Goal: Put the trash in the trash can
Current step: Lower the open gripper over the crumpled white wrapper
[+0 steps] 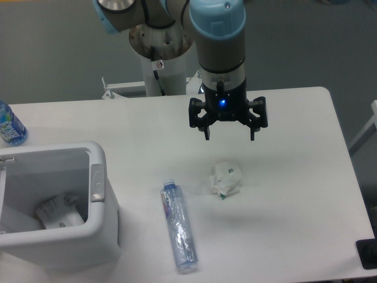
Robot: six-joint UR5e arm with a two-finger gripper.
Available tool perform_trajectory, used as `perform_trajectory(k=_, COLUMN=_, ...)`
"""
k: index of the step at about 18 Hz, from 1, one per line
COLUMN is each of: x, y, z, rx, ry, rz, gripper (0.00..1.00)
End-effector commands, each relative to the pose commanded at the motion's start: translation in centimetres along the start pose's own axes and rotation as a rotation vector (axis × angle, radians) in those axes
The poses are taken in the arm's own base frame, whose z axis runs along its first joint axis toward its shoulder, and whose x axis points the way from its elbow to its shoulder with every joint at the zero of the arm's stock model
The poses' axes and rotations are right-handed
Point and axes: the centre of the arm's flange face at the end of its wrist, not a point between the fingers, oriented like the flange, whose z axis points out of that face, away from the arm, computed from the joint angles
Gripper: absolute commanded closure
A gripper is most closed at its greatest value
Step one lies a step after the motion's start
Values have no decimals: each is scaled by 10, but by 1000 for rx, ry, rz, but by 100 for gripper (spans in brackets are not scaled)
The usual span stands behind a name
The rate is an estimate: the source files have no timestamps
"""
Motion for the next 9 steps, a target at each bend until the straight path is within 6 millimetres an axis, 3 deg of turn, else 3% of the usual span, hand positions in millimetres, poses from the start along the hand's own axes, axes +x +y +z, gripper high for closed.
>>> perform_trajectory(k=6, x=6, y=4, z=20, rx=-5, ry=11, rz=1, gripper=0)
perform_trajectory(k=9, x=10, y=5, z=50, rx=35, ry=-22, rz=0, gripper=0)
